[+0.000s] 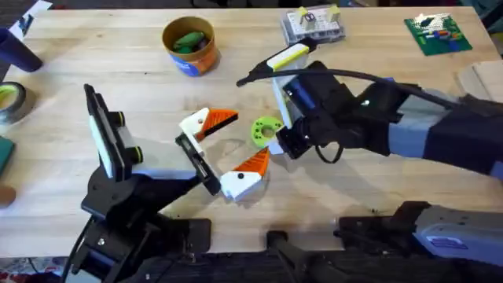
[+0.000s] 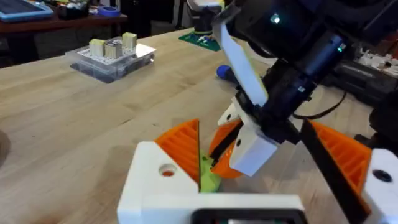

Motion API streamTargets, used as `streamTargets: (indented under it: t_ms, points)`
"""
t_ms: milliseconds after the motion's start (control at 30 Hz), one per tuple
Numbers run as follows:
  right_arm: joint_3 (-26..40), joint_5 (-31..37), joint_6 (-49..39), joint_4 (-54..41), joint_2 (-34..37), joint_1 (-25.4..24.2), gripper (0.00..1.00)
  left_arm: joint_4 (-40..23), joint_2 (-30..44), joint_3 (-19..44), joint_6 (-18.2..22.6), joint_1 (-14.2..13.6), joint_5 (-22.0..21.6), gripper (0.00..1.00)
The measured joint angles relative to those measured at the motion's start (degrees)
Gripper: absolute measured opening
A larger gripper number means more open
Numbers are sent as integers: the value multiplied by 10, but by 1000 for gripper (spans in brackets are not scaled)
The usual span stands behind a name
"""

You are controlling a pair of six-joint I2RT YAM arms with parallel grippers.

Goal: Pick up the gripper from the table and insert it into the empty holder that is missing its gripper. Then pick up a screw, insert it into the mounting hole, and use the screwdriver to tighten it. Finally, clean up the table by picking up the vegetable and placing it into the bucket.

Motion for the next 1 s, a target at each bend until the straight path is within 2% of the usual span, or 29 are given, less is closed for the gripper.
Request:
streamTargets:
  t_ms: [67, 133, 267, 300, 333, 600, 833, 1000]
  points:
    - [0, 3, 0, 2, 4, 0, 244, 0, 0, 0, 0, 0, 0, 991]
    - [2, 6, 0, 6, 9, 0, 124, 0, 0, 0, 0, 0, 0, 991]
    - [3, 8, 0, 6, 10, -1, 75, 0, 0, 0, 0, 0, 0, 991]
    - [3, 7, 1, 6, 10, -1, 22, 0, 0, 0, 0, 0, 0, 991]
    - [3, 8, 1, 6, 10, -1, 12, 0, 0, 0, 0, 0, 0, 991]
    - [3, 6, 2, 7, 10, -5, 8, 0, 0, 0, 0, 0, 0, 991]
    - [15, 10, -1, -14, 5, -28, 7, 0, 0, 0, 0, 0, 0, 991]
    - [85, 11, -26, -110, -10, -29, 7, 0, 0, 0, 0, 0, 0, 991]
